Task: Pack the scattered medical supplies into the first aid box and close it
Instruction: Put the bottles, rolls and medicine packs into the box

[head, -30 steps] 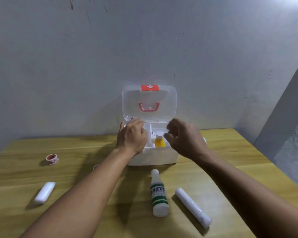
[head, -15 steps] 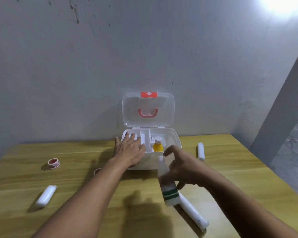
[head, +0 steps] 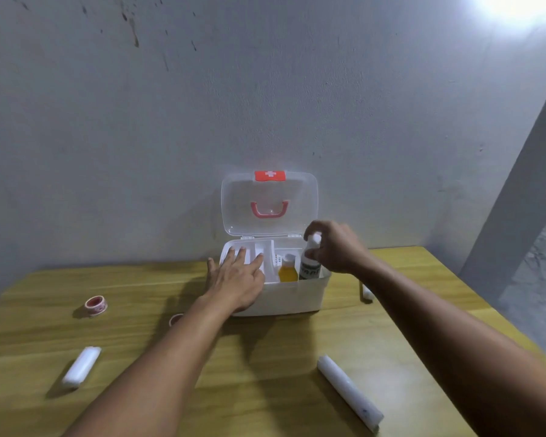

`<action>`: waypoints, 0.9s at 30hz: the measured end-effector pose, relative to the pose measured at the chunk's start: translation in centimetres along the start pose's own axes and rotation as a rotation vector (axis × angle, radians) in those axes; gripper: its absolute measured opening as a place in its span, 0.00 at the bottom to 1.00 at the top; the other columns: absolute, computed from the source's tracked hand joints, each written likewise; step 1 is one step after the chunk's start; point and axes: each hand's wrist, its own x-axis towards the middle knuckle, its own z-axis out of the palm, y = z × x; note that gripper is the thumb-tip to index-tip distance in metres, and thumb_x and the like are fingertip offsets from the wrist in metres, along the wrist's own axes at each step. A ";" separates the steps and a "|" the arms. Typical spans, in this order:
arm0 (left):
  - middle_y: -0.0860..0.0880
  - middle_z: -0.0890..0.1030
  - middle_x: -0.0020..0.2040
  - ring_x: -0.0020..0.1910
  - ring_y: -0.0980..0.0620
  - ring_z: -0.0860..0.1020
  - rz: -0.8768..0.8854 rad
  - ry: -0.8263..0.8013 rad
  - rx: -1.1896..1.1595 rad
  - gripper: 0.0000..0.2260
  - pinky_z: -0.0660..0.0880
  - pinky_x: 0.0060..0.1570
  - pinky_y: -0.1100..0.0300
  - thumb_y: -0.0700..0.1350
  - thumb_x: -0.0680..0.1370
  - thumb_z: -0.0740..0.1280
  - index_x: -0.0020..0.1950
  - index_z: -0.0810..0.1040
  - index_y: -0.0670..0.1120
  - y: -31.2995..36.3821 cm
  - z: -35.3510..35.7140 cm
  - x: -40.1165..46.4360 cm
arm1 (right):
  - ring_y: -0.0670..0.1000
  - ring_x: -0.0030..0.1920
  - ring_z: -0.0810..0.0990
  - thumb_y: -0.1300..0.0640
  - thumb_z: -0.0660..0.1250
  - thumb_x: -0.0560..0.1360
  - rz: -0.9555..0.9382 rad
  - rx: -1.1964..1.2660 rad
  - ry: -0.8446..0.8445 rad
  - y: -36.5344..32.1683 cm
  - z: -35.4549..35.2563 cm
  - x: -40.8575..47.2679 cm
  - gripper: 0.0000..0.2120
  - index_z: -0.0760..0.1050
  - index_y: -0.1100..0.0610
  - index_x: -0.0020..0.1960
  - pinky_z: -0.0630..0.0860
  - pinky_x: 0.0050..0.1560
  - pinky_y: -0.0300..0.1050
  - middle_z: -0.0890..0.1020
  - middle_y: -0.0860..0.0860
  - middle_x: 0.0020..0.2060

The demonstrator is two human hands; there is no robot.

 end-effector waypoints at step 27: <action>0.48 0.59 0.78 0.78 0.51 0.52 0.155 0.141 -0.072 0.37 0.47 0.76 0.45 0.65 0.73 0.59 0.75 0.60 0.44 3.4 0.5 -1.2 | 0.62 0.46 0.81 0.55 0.66 0.73 0.233 -0.273 -0.042 10.1 2.0 -5.8 0.08 0.81 0.59 0.45 0.77 0.44 0.48 0.84 0.59 0.43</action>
